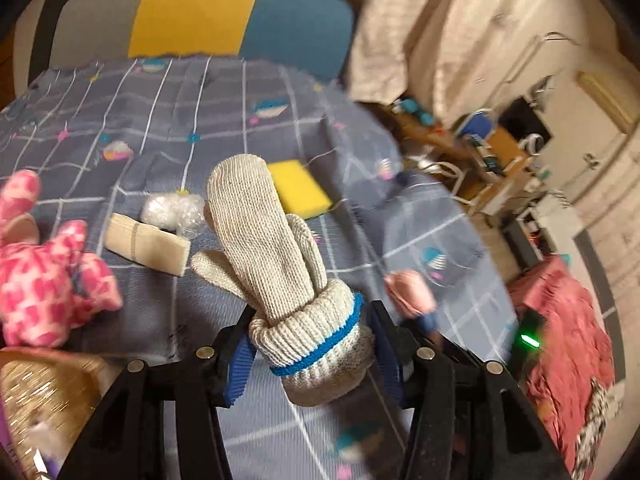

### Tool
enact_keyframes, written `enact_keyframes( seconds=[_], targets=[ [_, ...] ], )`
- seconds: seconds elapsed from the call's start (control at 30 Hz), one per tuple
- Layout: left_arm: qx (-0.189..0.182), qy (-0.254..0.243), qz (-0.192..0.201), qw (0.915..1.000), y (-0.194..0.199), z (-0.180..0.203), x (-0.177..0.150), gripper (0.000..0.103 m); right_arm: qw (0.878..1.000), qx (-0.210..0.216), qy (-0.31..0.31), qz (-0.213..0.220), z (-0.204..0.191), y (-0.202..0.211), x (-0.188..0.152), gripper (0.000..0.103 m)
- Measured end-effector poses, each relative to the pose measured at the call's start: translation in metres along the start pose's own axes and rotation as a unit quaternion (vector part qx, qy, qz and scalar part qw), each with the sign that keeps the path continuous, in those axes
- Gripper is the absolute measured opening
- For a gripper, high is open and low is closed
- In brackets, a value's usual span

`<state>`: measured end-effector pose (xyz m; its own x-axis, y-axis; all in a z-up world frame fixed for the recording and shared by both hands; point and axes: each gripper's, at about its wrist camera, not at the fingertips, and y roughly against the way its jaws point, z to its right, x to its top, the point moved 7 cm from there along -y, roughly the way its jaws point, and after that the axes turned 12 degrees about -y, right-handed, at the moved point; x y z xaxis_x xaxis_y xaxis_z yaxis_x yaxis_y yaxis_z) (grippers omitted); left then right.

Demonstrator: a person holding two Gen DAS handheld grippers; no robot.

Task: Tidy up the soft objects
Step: 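Grasp the white knit glove with the left gripper while the right holds the pink towel, then drop the white glove into the gold tin with the left gripper while the right carries the towel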

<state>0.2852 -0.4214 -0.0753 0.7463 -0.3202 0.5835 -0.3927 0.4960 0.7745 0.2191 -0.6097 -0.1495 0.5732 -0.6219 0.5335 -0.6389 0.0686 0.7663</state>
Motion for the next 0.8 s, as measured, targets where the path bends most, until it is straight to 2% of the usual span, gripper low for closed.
enact_keyframes(
  seconds=[0.17,0.5,0.8],
  targets=[
    [-0.034,-0.013,0.031,0.9989,0.066,-0.008,-0.014,0.054,1.0,-0.012,0.02,0.016,-0.008,0.006,-0.01,0.04],
    [-0.029,-0.023,0.067,0.997,0.162,-0.064,-0.064,0.054,1.0,0.01,0.011,0.012,-0.037,0.039,-0.055,0.04],
    [-0.028,0.028,0.072,0.9966,0.214,-0.142,-0.124,0.054,0.997,0.05,0.057,0.028,-0.106,0.093,-0.092,0.04]
  ],
)
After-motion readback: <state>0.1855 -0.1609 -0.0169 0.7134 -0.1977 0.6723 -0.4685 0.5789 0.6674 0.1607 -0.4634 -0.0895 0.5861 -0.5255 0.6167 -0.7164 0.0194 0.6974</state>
